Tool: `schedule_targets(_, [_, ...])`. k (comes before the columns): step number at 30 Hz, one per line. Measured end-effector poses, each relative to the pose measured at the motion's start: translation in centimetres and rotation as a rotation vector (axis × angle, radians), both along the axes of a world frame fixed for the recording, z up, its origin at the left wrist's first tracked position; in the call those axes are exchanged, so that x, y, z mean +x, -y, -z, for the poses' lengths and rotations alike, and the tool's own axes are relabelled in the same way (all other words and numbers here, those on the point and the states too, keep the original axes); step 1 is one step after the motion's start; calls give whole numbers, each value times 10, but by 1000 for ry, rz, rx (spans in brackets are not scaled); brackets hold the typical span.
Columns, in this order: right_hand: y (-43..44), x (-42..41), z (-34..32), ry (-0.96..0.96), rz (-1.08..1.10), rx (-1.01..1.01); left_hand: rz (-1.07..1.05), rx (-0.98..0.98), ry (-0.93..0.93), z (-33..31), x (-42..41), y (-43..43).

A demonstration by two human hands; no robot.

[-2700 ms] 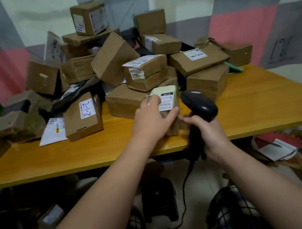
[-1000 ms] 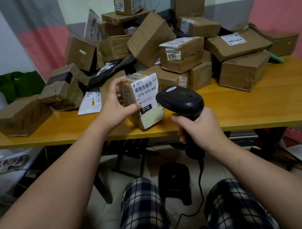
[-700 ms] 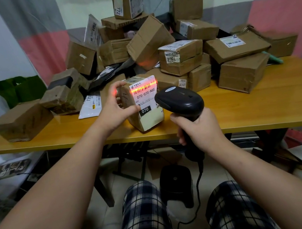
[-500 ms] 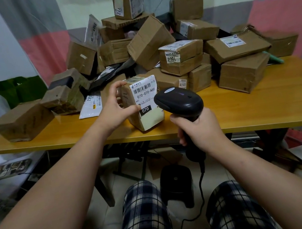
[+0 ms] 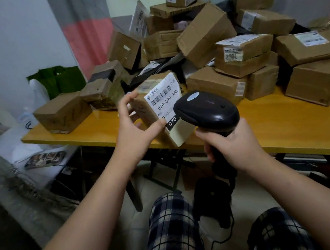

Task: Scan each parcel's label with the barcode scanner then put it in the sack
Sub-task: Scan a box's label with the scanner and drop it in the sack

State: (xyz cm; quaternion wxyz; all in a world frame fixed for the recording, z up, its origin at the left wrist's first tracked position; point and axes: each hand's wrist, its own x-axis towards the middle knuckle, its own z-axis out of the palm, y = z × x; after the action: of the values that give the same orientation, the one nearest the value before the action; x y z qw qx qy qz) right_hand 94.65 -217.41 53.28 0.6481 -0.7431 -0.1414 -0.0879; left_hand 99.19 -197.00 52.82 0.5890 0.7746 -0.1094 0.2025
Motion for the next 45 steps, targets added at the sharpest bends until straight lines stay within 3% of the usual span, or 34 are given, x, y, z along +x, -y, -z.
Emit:
schedule_targets(6, [-99, 25, 19, -70, -317, -194, -385, -69, -30, 36, -71, -98])
schedule_targets(13, [-245, 29, 76, -111, -706, -429, -952, -35, -212, 100, -184, -223])
schedule_targets(17, [-298, 31, 118, 12, -633, -534, -1149, -50, -392, 133, -202, -264])
schedule_targets(20, [-323, 36, 149, 63, -499, -630, -1156, -91, -514, 150, -180, -280])
schedule_targets(24, [-351, 41, 175, 67, -366, -615, -1097, -142, -545, 167, -141, -305])
schedule_targets(30, [-381, 39, 191, -234, -540, -396, -843, -211, -557, 180, -112, -312])
schedule_targets(35, [-369, 34, 175, -183, -431, -420, -776, -252, -561, 174, -125, -318])
schedule_targets(38, [-342, 42, 145, -86, -449, -431, -796, -144, -657, 166, -136, -313])
schedule_targets(40, [-319, 43, 117, -33, -439, -349, -832, 15, -711, 161, -138, -308])
schedule_targets(45, [-276, 42, 66, -16, -289, -168, -891, 167, -854, 152, -137, -291])
